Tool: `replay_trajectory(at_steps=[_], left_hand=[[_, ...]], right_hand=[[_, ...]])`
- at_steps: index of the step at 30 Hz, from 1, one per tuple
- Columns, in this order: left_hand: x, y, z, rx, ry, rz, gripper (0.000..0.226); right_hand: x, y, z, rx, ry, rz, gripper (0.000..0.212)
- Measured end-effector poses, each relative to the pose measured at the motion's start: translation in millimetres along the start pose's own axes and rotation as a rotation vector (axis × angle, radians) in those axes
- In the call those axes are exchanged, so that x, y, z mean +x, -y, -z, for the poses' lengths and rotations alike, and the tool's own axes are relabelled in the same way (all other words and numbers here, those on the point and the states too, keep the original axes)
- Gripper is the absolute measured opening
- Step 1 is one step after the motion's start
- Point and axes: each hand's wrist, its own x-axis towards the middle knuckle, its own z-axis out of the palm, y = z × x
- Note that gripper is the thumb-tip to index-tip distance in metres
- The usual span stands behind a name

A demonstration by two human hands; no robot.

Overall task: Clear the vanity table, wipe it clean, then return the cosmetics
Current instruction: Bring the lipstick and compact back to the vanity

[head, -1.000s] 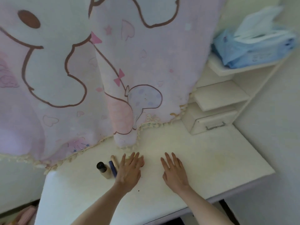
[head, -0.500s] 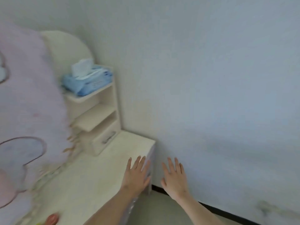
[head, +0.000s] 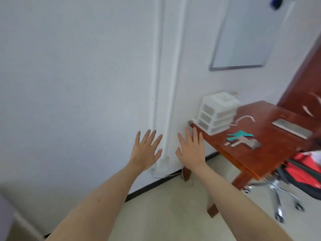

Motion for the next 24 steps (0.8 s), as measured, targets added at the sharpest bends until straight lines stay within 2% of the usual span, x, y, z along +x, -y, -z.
replay_trajectory(at_steps=[3, 5, 8, 17, 24], left_hand=[[64, -62, 8, -0.084, -0.149, -0.116, 0.058], [106, -107, 11, -0.133, -0.191, -0.198, 0.055], [151, -157, 13, -0.18, -0.254, -0.296, 0.052], [295, -293, -11, -0.263, -0.178, -0.521, 0.054], [361, -365, -54, -0.262, -0.078, -0.582, 0.054]], right_hand=[[0, -84, 12, -0.062, -0.063, -0.181, 0.055], [-5, -137, 10, -0.116, -0.087, -0.289, 0.057], [-9, -188, 6, -0.169, -0.083, -0.36, 0.057], [-6, -340, -48, -0.243, -0.032, -0.675, 0.055], [0, -416, -104, -0.218, 0.063, -0.782, 0.05]])
